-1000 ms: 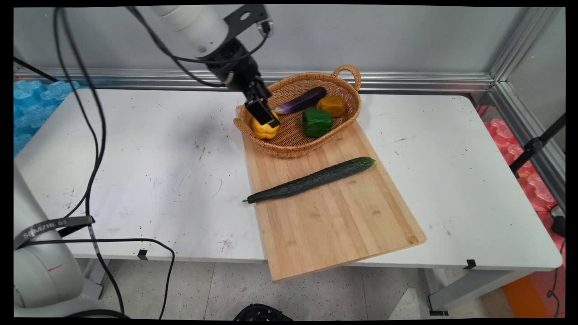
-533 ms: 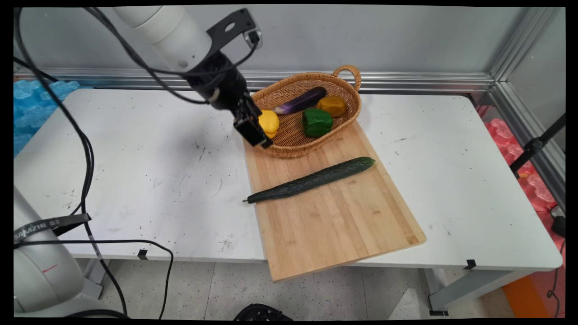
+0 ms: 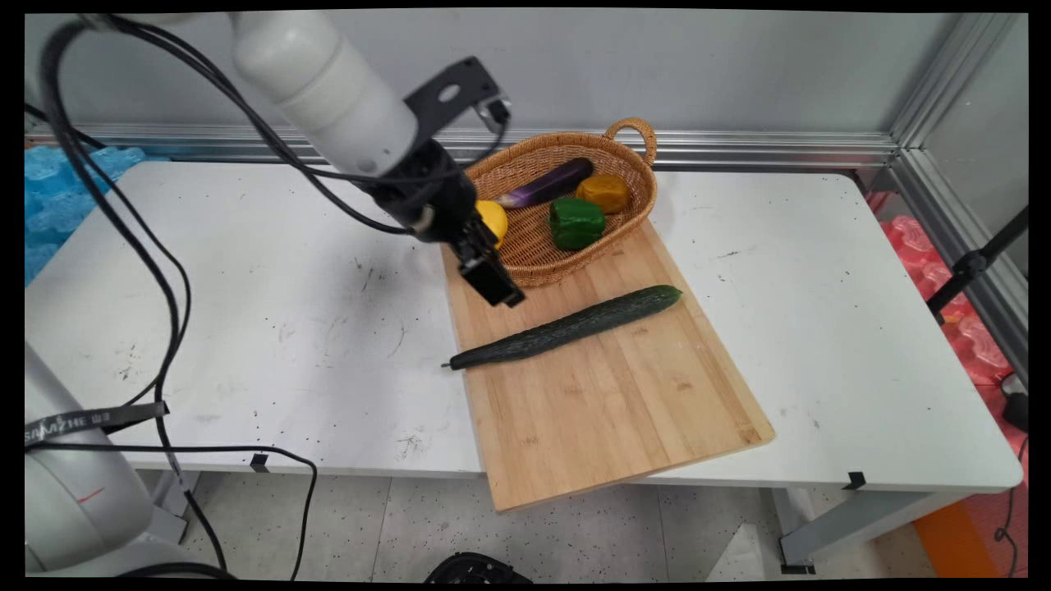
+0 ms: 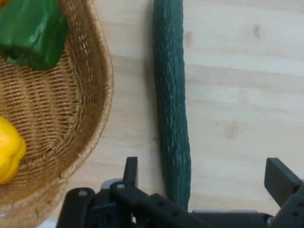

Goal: Pick up the cucumber from the cutting board

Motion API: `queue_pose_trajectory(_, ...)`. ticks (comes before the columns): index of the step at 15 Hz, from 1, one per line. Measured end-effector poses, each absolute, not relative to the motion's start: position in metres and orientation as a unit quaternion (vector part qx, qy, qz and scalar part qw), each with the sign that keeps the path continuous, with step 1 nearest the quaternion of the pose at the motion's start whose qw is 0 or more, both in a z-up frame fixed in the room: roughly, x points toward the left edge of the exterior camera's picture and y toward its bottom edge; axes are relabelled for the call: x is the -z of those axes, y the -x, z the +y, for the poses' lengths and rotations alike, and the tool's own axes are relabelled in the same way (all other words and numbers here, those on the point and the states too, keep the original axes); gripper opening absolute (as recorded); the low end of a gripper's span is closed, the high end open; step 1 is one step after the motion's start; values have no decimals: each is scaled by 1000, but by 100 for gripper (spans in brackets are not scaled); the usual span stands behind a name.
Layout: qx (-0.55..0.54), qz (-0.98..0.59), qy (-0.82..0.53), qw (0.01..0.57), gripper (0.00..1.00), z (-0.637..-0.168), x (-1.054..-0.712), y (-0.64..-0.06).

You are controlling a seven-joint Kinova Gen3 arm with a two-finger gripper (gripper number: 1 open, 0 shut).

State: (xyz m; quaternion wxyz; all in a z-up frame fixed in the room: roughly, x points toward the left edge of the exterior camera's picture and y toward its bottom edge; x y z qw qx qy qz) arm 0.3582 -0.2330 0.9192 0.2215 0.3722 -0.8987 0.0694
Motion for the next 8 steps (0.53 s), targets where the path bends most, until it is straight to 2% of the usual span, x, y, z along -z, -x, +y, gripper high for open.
queue_pose_trajectory(8, -83, -885, -412, 203, 100, -263, -868, -301)
